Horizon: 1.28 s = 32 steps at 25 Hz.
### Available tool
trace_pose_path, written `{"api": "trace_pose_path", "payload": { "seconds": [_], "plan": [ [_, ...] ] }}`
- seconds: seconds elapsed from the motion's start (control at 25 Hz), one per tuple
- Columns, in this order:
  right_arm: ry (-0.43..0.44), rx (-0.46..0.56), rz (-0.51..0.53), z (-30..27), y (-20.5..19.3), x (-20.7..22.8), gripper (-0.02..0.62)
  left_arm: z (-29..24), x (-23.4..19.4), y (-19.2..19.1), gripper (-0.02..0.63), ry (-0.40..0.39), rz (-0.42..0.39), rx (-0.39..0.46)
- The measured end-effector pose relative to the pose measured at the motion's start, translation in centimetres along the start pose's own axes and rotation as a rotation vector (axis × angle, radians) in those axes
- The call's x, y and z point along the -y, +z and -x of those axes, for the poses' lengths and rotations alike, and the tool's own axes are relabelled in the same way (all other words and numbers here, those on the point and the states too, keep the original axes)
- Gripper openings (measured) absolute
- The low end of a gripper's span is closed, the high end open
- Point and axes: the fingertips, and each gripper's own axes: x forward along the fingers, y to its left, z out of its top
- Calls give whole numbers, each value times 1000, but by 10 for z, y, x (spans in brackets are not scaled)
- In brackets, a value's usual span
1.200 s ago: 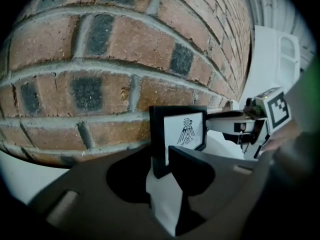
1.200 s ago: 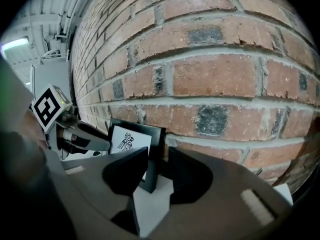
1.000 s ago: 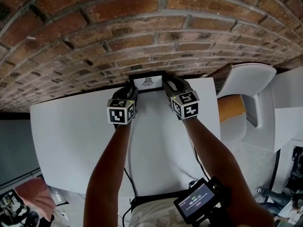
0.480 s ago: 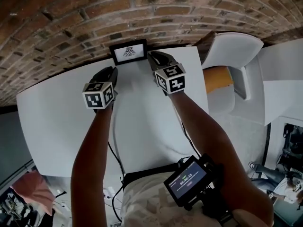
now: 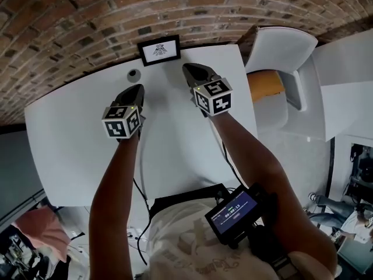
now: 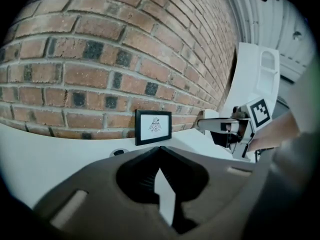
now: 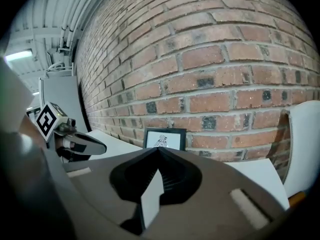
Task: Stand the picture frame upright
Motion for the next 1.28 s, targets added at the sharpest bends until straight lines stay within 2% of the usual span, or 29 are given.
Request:
{"api": "trace_pose_path", "payload": {
  "seconds": [0.32, 0.64, 1.28],
  "plan": [
    [33, 37, 6, 52, 0, -45, 6, 59, 28, -13, 5, -44, -28, 34],
    [39, 41, 27, 109, -20, -82, 6, 110, 62, -40, 5, -69, -6, 51],
    [4, 92, 12, 179, -19, -99, 6, 169, 83, -29, 5, -75, -13, 136]
  ]
}}
